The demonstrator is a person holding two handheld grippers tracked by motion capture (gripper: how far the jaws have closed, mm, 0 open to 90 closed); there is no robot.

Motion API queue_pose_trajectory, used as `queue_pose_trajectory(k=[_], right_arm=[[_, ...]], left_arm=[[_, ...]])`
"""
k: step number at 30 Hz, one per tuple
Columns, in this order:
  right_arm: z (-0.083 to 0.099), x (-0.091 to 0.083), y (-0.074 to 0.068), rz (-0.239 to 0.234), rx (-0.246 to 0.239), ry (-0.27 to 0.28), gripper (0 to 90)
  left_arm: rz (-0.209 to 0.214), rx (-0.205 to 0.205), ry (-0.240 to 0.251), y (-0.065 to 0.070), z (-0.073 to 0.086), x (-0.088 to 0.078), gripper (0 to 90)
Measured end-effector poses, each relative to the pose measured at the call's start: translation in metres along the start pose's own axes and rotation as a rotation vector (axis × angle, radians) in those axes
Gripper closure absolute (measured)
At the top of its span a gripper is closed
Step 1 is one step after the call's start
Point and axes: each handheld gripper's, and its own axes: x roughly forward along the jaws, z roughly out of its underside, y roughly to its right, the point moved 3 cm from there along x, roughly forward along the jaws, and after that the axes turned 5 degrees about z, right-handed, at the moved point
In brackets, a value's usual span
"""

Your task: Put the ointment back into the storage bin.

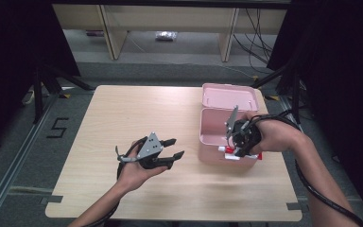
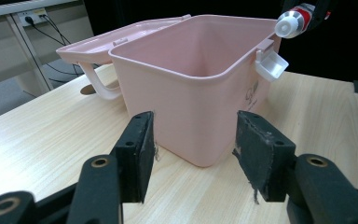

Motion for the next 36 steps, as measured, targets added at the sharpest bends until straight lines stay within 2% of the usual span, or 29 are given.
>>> queue_pose_trajectory(k=[1,2,5,6,7,10,11,12,14,16,18,19,22,23,25,30,31,32,33,34,35,36], right_arm=[[0.000,-0.001,0.000,-0.001,0.006,-0.004,72.3],[0.000,-0.003,-0.004,-0.007,0.065,-0.033,72.3],[0.000,-0.002,-0.001,-0.012,0.049,-0.027,72.3],[0.000,-0.001,-0.001,-0.010,0.063,-0.030,72.3],[0.000,0.000,0.002,-0.006,0.025,-0.019,72.3],[0.001,-0.001,0.002,-0.008,0.064,-0.033,72.3],[0.000,0.001,0.005,-0.004,0.022,-0.003,72.3],[0.001,0.001,0.006,0.002,0.011,-0.003,72.3],[0.001,0.000,0.005,-0.005,0.043,-0.020,72.3],[0.002,-0.001,0.007,-0.006,0.041,-0.031,72.3],[0.002,0.000,0.008,0.000,0.059,-0.022,72.3],[0.003,0.000,0.008,-0.003,0.075,-0.035,72.3],[0.003,0.000,0.011,-0.003,0.060,-0.037,72.3],[0.003,0.001,0.014,0.000,0.021,-0.009,72.3],[0.003,-0.001,0.012,0.003,0.074,-0.036,72.3],[0.003,0.001,0.020,-0.002,0.041,-0.024,72.2],[0.004,0.000,0.019,0.011,0.075,-0.041,72.3],[0.004,0.001,0.019,0.006,0.083,-0.036,72.2],[0.005,0.001,0.020,0.011,0.088,-0.040,72.3],[0.005,0.002,0.023,0.007,0.053,-0.027,72.3],[0.006,0.002,0.024,0.002,0.079,-0.029,72.3],[0.006,0.002,0.024,0.002,0.079,-0.029,72.3]], left_arm=[[-0.001,0.000,0.000,0.000,0.000,0.000,46.7],[-0.001,0.000,0.000,0.000,0.000,0.000,46.7],[0.001,0.003,0.000,0.000,0.000,0.000,46.7],[0.001,0.002,0.000,0.000,0.000,0.000,46.7],[0.001,0.002,0.000,0.000,0.000,0.000,46.7],[0.000,0.001,-0.001,0.000,0.000,0.000,46.7],[-0.001,0.001,-0.001,0.000,0.000,0.000,46.7],[-0.002,0.000,0.000,0.000,0.000,0.000,46.7],[0.000,0.001,0.001,0.000,0.000,0.000,46.7],[0.002,0.005,-0.001,0.000,0.000,0.000,46.7],[0.001,0.004,-0.001,0.000,0.000,0.000,46.7],[0.001,0.003,0.000,0.000,0.000,0.000,46.7],[0.002,0.002,0.001,0.001,0.000,0.000,46.7],[0.003,0.003,-0.001,0.001,0.000,0.000,46.7],[0.005,0.002,-0.002,0.001,0.000,0.001,46.7],[0.011,0.010,-0.006,0.002,-0.001,0.002,46.7],[0.011,0.010,-0.006,0.001,-0.001,0.002,46.7],[0.008,0.001,-0.002,0.001,-0.001,0.002,46.7],[0.007,0.003,-0.002,0.001,-0.001,0.001,46.6],[0.006,0.003,-0.002,0.001,-0.001,0.001,46.6],[0.005,0.004,-0.002,0.001,-0.001,0.001,46.6],[0.004,0.003,-0.002,0.001,-0.001,0.001,46.6]])
